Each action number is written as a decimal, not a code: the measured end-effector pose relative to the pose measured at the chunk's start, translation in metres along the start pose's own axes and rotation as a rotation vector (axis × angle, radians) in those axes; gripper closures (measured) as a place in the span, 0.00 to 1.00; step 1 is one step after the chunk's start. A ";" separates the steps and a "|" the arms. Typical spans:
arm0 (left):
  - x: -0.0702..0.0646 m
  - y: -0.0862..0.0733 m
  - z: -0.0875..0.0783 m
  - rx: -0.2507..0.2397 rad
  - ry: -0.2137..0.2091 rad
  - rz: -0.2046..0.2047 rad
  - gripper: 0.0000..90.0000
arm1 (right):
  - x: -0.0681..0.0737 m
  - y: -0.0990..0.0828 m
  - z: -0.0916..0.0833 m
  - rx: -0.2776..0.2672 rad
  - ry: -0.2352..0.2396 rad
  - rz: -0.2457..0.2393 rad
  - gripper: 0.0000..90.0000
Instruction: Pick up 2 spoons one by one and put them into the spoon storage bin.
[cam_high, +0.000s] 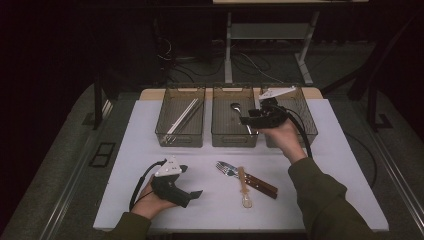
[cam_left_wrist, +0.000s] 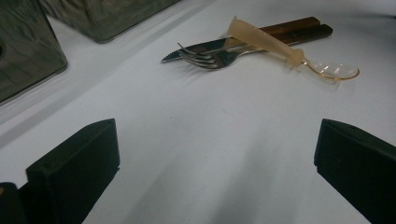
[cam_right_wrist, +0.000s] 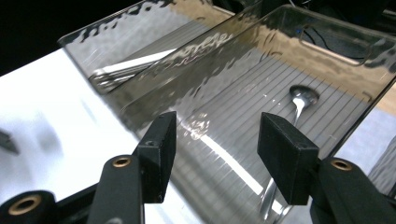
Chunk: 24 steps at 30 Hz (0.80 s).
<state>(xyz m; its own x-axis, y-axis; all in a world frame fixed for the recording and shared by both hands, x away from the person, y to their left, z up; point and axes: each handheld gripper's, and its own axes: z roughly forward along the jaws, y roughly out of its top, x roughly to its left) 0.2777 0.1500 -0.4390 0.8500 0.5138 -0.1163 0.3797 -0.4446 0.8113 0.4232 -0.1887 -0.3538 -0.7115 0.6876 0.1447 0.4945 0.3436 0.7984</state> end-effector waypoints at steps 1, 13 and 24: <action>0.000 0.000 0.000 0.002 0.000 0.001 0.00 | 0.002 -0.003 -0.002 0.003 0.004 -0.003 0.53; 0.001 0.000 0.001 0.006 0.004 -0.002 0.00 | 0.030 -0.058 -0.017 0.086 0.108 -0.050 0.83; 0.000 -0.001 0.001 0.012 0.007 0.001 0.00 | 0.076 -0.106 -0.025 0.172 0.232 -0.145 1.00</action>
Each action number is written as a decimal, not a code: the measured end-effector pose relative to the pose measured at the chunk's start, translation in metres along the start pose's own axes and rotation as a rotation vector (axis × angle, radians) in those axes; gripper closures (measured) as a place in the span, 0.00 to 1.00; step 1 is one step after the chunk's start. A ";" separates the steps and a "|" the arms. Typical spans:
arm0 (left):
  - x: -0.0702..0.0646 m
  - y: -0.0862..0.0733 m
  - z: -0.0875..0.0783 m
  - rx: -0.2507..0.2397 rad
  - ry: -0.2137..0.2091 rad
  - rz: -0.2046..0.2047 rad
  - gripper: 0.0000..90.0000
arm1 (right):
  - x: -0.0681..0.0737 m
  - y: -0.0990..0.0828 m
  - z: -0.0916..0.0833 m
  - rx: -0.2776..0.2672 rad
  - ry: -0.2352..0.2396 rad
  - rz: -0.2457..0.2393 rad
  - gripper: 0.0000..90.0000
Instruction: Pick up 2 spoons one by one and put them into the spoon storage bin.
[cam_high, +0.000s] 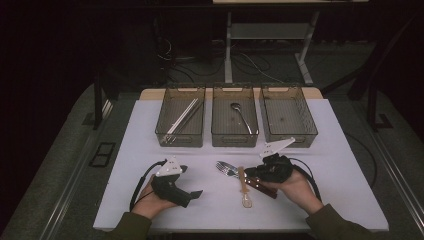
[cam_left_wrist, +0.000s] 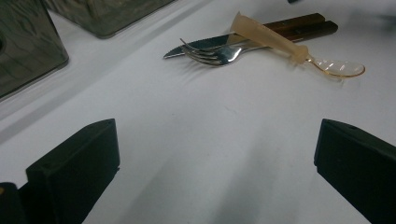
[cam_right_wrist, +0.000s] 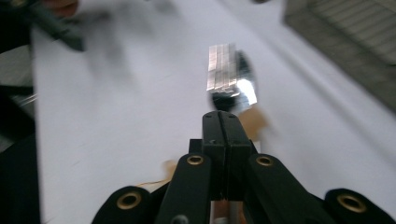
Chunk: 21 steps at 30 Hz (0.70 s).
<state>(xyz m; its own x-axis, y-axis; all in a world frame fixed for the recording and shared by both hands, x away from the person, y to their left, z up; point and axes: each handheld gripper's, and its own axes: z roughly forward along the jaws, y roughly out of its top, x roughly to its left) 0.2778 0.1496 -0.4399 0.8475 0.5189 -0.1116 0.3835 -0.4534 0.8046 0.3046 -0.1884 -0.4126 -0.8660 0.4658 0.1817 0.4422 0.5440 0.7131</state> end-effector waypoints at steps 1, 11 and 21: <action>0.000 0.000 0.000 -0.001 0.000 -0.001 0.00 | 0.005 -0.002 0.002 0.008 0.013 -0.013 1.00; 0.000 0.000 0.000 0.005 0.001 0.009 0.00 | 0.037 -0.011 0.030 0.127 0.063 -0.097 1.00; -0.001 0.000 0.001 0.010 -0.001 0.008 0.00 | 0.038 -0.015 0.033 0.201 0.049 -0.119 1.00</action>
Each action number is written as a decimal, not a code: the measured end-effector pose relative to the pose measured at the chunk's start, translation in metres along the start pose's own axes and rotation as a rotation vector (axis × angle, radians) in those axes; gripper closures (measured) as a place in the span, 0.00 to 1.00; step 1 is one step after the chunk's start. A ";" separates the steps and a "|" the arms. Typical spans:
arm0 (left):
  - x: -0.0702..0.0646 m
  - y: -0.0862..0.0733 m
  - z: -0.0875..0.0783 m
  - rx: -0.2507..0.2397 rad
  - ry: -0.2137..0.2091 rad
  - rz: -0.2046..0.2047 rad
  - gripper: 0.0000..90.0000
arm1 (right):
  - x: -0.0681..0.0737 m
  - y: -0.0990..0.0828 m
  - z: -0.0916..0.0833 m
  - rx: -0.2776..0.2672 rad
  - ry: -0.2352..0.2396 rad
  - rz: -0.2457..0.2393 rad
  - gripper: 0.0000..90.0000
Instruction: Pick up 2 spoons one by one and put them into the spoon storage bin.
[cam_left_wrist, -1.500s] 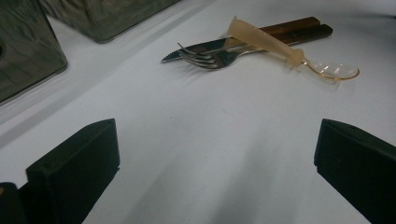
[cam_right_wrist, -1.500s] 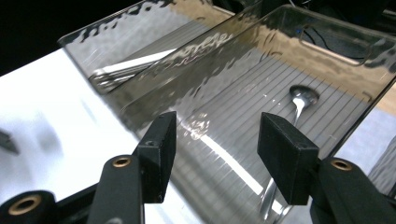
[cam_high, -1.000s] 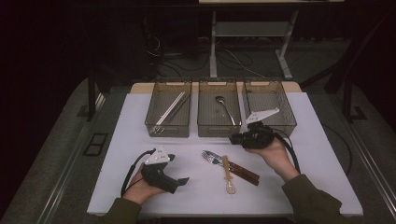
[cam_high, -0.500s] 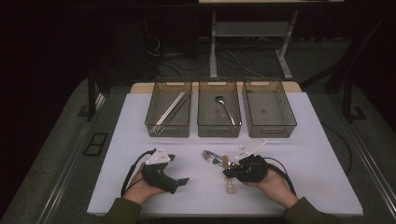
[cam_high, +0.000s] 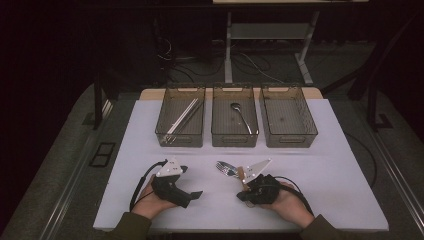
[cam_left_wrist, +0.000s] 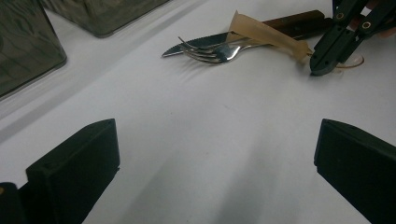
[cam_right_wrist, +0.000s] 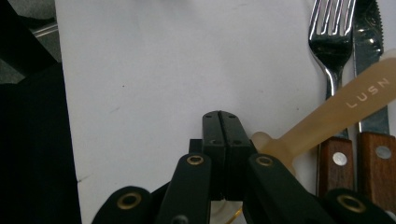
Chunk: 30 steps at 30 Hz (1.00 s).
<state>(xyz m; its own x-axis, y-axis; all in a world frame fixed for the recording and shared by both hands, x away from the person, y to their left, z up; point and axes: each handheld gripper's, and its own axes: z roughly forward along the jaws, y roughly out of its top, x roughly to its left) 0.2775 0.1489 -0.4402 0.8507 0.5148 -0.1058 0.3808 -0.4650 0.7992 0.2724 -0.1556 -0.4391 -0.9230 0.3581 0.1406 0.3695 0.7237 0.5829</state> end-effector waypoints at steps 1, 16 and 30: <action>0.000 0.000 0.000 0.001 0.000 0.000 0.00 | 0.000 0.000 -0.001 0.004 0.001 0.004 1.00; 0.000 0.000 0.001 0.004 -0.001 0.001 0.00 | 0.000 -0.018 -0.017 0.031 -0.001 0.025 1.00; 0.000 0.000 0.001 0.004 0.000 -0.002 0.00 | -0.011 -0.031 -0.036 0.018 -0.033 0.073 1.00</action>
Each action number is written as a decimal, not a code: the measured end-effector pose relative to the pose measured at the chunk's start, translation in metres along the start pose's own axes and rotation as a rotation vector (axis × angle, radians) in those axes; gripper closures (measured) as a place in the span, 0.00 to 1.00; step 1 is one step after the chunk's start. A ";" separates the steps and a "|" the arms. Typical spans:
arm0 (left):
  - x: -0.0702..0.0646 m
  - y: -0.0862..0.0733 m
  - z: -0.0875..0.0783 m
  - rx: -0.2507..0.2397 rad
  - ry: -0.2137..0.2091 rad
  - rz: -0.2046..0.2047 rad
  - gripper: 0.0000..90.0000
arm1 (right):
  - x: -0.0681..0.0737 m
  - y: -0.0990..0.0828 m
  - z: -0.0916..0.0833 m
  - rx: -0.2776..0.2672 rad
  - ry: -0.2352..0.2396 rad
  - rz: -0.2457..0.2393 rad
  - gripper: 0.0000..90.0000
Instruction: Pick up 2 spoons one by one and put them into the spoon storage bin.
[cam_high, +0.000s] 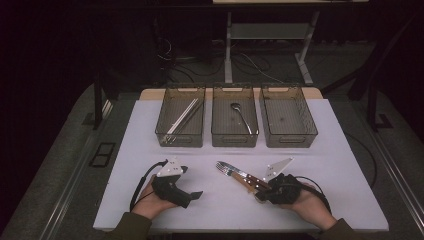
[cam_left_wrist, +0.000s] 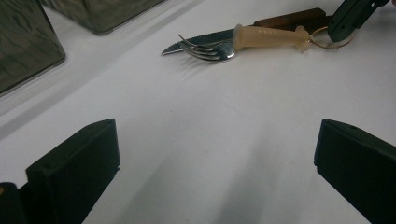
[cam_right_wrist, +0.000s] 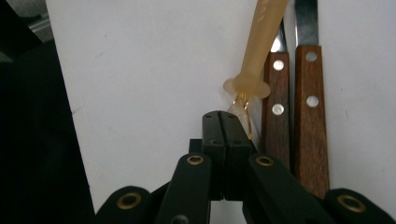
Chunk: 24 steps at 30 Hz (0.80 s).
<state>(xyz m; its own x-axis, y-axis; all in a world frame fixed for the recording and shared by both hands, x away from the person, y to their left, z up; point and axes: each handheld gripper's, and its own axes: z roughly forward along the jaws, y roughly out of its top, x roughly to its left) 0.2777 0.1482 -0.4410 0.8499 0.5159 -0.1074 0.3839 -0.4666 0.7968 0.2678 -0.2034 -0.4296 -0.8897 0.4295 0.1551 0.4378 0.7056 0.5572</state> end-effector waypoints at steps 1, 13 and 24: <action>0.000 0.000 0.000 0.000 0.000 0.000 0.00 | 0.000 0.002 -0.001 -0.011 0.006 0.000 0.99; 0.000 0.000 0.000 -0.001 -0.001 -0.003 0.00 | -0.012 0.035 0.006 -0.111 -0.032 0.017 0.72; 0.000 0.000 0.000 -0.002 -0.005 -0.001 0.00 | -0.021 0.053 0.038 -0.086 -0.049 -0.006 0.70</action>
<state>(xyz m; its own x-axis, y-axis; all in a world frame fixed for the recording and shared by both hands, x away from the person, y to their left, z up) 0.2780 0.1481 -0.4413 0.8514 0.5126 -0.1116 0.3844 -0.4647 0.7977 0.3150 -0.1534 -0.4346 -0.8840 0.4538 0.1124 0.4176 0.6584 0.6262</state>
